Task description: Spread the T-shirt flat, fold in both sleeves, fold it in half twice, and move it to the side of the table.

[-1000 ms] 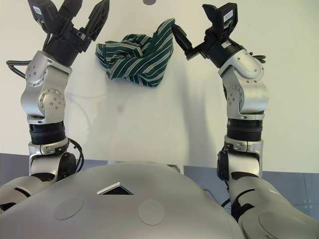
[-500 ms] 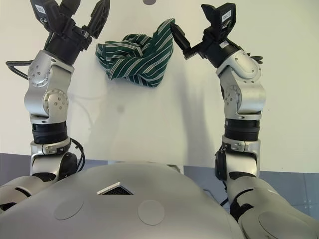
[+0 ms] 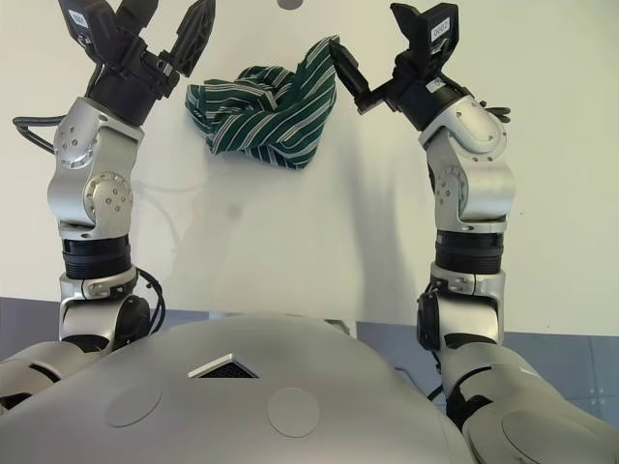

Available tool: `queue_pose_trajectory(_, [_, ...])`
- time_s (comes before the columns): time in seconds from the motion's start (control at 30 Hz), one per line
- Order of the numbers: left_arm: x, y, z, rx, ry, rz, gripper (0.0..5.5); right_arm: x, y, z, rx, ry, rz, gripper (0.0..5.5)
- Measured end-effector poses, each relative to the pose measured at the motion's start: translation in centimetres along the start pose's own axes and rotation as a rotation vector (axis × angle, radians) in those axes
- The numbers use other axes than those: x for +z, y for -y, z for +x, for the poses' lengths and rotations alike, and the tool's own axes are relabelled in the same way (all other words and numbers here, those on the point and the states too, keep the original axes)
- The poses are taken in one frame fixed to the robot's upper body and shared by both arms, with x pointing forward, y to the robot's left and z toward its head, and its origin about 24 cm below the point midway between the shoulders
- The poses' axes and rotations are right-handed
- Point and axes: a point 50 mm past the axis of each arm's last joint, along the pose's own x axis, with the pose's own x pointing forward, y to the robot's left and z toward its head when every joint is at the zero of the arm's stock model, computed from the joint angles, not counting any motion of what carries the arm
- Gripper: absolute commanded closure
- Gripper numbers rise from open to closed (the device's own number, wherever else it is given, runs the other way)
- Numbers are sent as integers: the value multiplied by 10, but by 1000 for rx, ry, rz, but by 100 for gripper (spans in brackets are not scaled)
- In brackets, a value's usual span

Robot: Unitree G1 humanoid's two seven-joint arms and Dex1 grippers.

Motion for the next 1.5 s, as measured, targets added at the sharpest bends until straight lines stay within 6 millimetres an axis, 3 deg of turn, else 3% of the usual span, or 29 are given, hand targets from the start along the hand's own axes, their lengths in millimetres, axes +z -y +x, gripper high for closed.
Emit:
queue_pose_trajectory(0.77, [-15, 4, -2, -136, -108, 31, 135, -15, 3, 5, -62, -66, -92, 13])
queue_pose_trajectory(1.0, [-16, 5, -3, -161, -124, 42, 135, -10, 3, 10, -65, -49, -124, 13])
queue_pose_trajectory(1.1, [-23, 0, -6, -138, -173, 91, 135, -25, -4, 17, -32, -133, -246, 13])
queue_pose_trajectory(1.2, [-34, -14, -13, -118, -273, 237, 135, -44, -32, 27, 131, -230, -501, 13])
queue_pose_trajectory(1.27, [-39, -12, -16, -187, -323, 314, 135, -51, -45, 26, 236, -254, -619, 13])
queue_pose_trajectory(1.33, [-46, -2, -23, -300, -373, 372, 135, -51, -45, 17, 309, -283, -701, 13])
queue_pose_trajectory(1.43, [-75, 22, -55, -547, -525, 441, 135, -44, -47, 6, 399, -300, -733, 13])
queue_pose_trajectory(1.5, [-84, 26, -73, -660, -602, 524, 135, -39, -50, 3, 443, -297, -729, 13])
